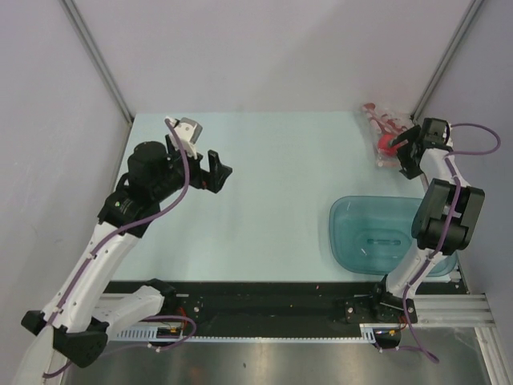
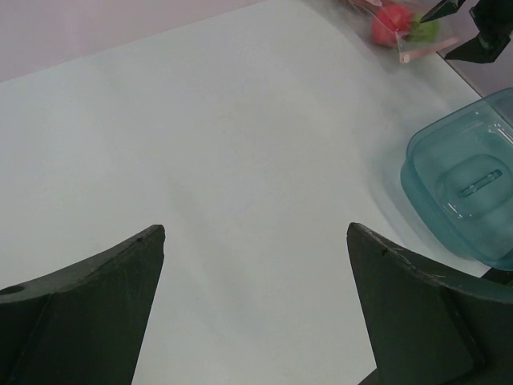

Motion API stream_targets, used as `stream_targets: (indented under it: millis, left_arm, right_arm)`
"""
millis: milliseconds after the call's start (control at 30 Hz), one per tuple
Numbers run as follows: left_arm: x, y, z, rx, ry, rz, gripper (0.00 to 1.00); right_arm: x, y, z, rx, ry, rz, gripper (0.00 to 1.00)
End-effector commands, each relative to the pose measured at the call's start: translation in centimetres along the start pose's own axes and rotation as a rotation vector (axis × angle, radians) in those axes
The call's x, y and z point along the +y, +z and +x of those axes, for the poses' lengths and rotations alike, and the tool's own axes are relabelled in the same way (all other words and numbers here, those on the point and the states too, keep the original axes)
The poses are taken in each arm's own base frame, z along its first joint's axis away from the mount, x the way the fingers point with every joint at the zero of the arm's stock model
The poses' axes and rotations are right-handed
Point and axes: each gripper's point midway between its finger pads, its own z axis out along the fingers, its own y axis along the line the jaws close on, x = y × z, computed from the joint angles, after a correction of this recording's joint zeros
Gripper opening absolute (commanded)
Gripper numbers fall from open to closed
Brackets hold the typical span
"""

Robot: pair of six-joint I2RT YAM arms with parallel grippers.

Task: Open the zip-top bag and remove the fake food

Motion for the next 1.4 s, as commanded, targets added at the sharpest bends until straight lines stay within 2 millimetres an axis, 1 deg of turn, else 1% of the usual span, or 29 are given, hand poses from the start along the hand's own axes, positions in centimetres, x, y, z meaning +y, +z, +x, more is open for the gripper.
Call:
stream_targets:
  millis: [0, 33, 67, 100, 267, 300, 400, 467, 633, 667, 700, 767, 867, 900, 967, 1000, 1033, 1067, 1133, 1167, 1200, 1233, 1267, 1300, 1367]
  left_arm:
    - [-0.9, 0.7, -2.1, -0.028, 0.056, 0.041, 1.00]
    - [-1.0, 1.2, -1.8, -0.015, 0.058, 0.048, 0.99]
    - [-1.0, 1.3, -1.9, -0.013, 0.058, 0.051, 1.00]
    - [-1.0, 1.5, -1.8, -0.009, 0.056, 0.050, 1.00]
    - [-1.2, 2.2, -1.5, 0.009, 0.046, 0.061, 1.00]
    - [-1.3, 2.3, -1.5, 0.010, 0.045, 0.066, 1.00]
    - [-1.3, 2.5, -1.5, 0.013, 0.046, 0.072, 1.00]
    - [-1.3, 2.7, -1.5, 0.020, 0.049, 0.069, 1.00]
    - [-1.3, 2.7, -1.6, 0.024, 0.047, 0.072, 1.00]
    - [-1.4, 2.8, -1.6, 0.026, 0.046, 0.078, 1.00]
    - [-1.5, 2.9, -1.5, 0.029, 0.042, 0.082, 1.00]
    - [-1.8, 2.9, -1.4, 0.034, 0.031, 0.096, 1.00]
    - [-2.1, 3.0, -1.3, 0.044, 0.012, 0.115, 1.00]
    - [-2.3, 3.0, -1.3, 0.045, 0.004, 0.121, 1.00]
    - [-2.5, 3.0, -0.7, 0.068, -0.005, 0.135, 0.99]
    - [-2.6, 3.1, -0.4, 0.080, -0.011, 0.140, 0.99]
    - [-2.7, 3.2, -0.1, 0.094, -0.017, 0.144, 1.00]
    - [-2.9, 3.3, 0.2, 0.108, -0.022, 0.159, 0.99]
    - [-3.2, 3.4, 0.7, 0.136, -0.036, 0.173, 0.98]
    - [-3.3, 3.6, 0.9, 0.146, -0.040, 0.182, 0.97]
    - [-3.5, 3.5, 1.0, 0.153, -0.045, 0.189, 0.97]
    - [-3.5, 3.6, 1.2, 0.160, -0.049, 0.193, 0.96]
    - [-3.6, 3.6, 1.3, 0.161, -0.054, 0.194, 0.96]
    - [-3.7, 3.5, 1.4, 0.161, -0.066, 0.196, 0.96]
    - [-3.8, 3.6, 1.8, 0.160, -0.081, 0.206, 0.96]
  right_arm:
    - [2.9, 1.8, -0.8, -0.027, -0.037, -0.180, 0.99]
    - [3.0, 2.1, -0.3, -0.007, -0.034, -0.207, 0.99]
    - [3.0, 2.5, -0.2, -0.004, -0.028, -0.209, 0.99]
    - [2.7, 3.2, 0.1, 0.005, -0.022, -0.200, 0.99]
    - [2.6, 4.4, -0.1, -0.019, -0.013, -0.236, 0.99]
    - [2.4, 4.8, 0.3, -0.008, -0.007, -0.234, 0.99]
    - [2.2, 5.4, 0.6, -0.001, 0.019, -0.252, 0.98]
    - [2.5, 5.7, 0.3, -0.030, 0.012, -0.286, 0.98]
    - [2.9, 6.4, 0.6, -0.027, 0.007, -0.341, 0.87]
    - [2.9, 6.4, 0.6, -0.032, 0.006, -0.347, 0.84]
    - [2.7, 6.5, 0.9, -0.028, 0.011, -0.348, 0.76]
    - [2.9, 6.2, 0.6, -0.046, 0.016, -0.367, 0.71]
    - [3.2, 6.0, 0.7, -0.050, 0.021, -0.403, 0.60]
    - [3.3, 5.9, 0.9, -0.046, 0.019, -0.409, 0.52]
    - [3.4, 6.0, 0.9, -0.039, 0.016, -0.413, 0.42]
    - [3.4, 5.9, 1.0, -0.031, 0.019, -0.416, 0.31]
    - [3.5, 5.8, 1.1, -0.022, 0.025, -0.419, 0.26]
    - [3.7, 5.6, 1.1, -0.014, 0.026, -0.427, 0.19]
    - [4.2, 5.1, 1.2, 0.002, 0.017, -0.432, 0.12]
    - [4.9, 4.7, 0.8, -0.001, 0.002, -0.447, 0.08]
    - [5.6, 4.3, 1.2, 0.014, -0.018, -0.461, 0.01]
    - [5.9, 3.9, 1.7, 0.035, -0.033, -0.458, 0.00]
    - [7.0, 3.3, 1.7, 0.044, -0.061, -0.481, 0.00]
    - [7.9, 2.9, 3.0, 0.072, -0.083, -0.493, 0.00]
    - [9.1, 1.5, 4.5, 0.107, -0.103, -0.510, 0.00]
